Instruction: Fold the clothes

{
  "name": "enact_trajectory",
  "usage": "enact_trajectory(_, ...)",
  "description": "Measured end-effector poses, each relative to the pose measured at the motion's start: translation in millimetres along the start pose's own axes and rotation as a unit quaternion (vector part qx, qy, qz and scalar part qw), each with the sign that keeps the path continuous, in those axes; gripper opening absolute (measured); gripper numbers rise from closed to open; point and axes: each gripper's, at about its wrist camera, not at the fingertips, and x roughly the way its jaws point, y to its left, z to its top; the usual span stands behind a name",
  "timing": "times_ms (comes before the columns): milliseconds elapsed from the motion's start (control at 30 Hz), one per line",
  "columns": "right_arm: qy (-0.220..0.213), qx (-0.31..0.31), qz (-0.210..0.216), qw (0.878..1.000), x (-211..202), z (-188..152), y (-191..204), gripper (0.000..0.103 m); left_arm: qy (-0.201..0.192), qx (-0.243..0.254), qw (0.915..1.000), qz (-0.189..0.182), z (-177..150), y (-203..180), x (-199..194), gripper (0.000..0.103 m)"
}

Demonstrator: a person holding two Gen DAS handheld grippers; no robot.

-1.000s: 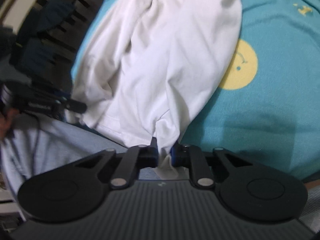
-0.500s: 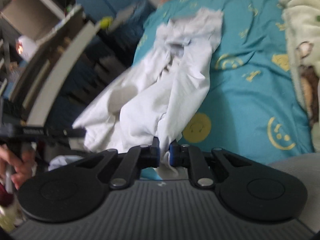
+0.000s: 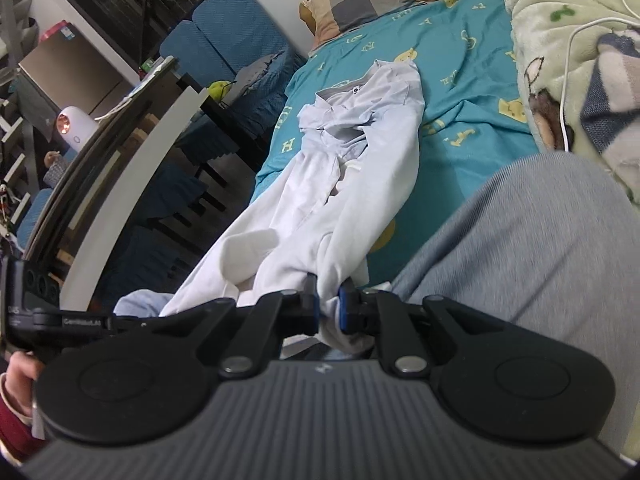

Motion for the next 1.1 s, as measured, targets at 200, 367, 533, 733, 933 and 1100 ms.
enact_trajectory(200, -0.015, -0.006, -0.002, 1.000, 8.7, 24.8, 7.2, 0.012, -0.035, 0.009, 0.9994, 0.003, 46.8, -4.9, 6.4, 0.009)
enact_trajectory(367, -0.032, -0.005, -0.012, 0.999, 37.0, 71.8, 9.4, 0.012, -0.066, 0.024, 0.9974, 0.015, 104.8, -11.1, 21.8, 0.009)
enact_trajectory(533, -0.052, -0.008, -0.037, 0.998, 79.2, 128.1, 8.8, 0.012, -0.098, 0.039, 0.9940, 0.031, 164.9, -15.6, 44.5, 0.009)
enact_trajectory(733, -0.054, 0.001, -0.077, 0.996, 151.3, 185.0, -5.4, 0.012, -0.117, 0.045, 0.9906, 0.055, 236.1, 0.9, 104.6, 0.009)
enact_trajectory(933, -0.031, 0.003, -0.112, 0.993, 236.9, 217.9, -29.6, 0.013, -0.109, 0.040, 0.9904, 0.074, 284.0, 40.9, 178.7, 0.009)
enact_trajectory(1100, -0.006, -0.028, -0.134, 0.991, 284.6, 217.8, -43.9, 0.013, -0.091, 0.035, 0.9919, 0.081, 295.2, 77.0, 226.3, 0.010)
